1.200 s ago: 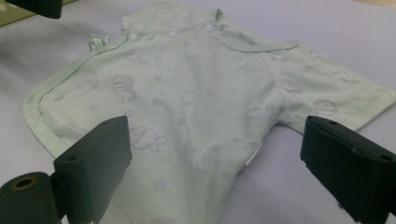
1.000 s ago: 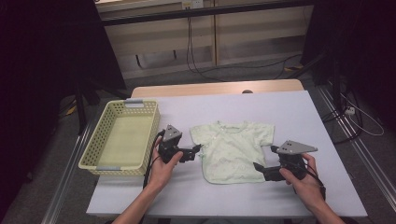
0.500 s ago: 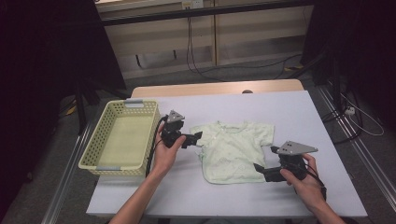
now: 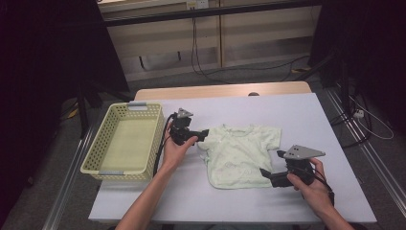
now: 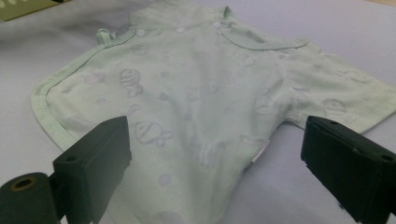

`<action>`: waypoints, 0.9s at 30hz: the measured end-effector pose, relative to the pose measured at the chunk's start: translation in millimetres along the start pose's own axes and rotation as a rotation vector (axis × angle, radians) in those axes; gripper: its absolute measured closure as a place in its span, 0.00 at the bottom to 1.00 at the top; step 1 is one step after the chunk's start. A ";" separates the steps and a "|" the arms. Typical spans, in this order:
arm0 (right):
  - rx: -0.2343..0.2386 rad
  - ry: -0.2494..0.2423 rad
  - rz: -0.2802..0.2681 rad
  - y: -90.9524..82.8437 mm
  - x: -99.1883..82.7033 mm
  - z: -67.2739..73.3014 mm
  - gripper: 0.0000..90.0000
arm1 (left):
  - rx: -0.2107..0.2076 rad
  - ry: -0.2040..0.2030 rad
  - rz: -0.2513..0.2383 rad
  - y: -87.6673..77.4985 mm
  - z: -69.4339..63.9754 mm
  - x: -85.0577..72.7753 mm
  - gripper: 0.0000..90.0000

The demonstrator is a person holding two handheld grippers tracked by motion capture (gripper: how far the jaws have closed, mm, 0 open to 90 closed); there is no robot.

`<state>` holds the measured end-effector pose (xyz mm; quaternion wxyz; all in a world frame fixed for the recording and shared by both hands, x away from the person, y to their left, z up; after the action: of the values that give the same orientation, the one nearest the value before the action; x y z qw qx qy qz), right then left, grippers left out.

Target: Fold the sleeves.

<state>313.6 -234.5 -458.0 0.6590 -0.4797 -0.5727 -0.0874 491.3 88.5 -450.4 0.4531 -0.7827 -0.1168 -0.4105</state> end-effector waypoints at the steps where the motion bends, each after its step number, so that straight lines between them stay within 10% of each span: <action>1: 0.001 0.000 0.001 0.1 0.1 0.1 0.09 | -0.002 -0.008 0.010 1.6 1.0 -1.2 0.10; 19: 0.016 -0.020 0.012 0.4 -0.6 1.1 0.09 | 0.036 -0.043 0.101 14.0 9.9 -9.4 0.11; 27: 0.016 -0.019 0.018 0.3 -1.3 0.9 0.09 | 0.045 -0.071 0.081 11.0 14.5 -8.6 0.43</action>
<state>312.8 -234.2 -459.4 0.6583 -0.4802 -0.5751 -0.0723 499.8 95.5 -467.2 0.4823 -0.7905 -0.1099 -0.3610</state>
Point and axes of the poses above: each handheld gripper's, and its own axes: y roughly forward along the jaws, x roughly out of its top, z roughly to its left, the point moved 2 cm from there along y, roughly forward along the jaws, and after that the axes turned 12 degrees about -y, right-handed, at the moved point
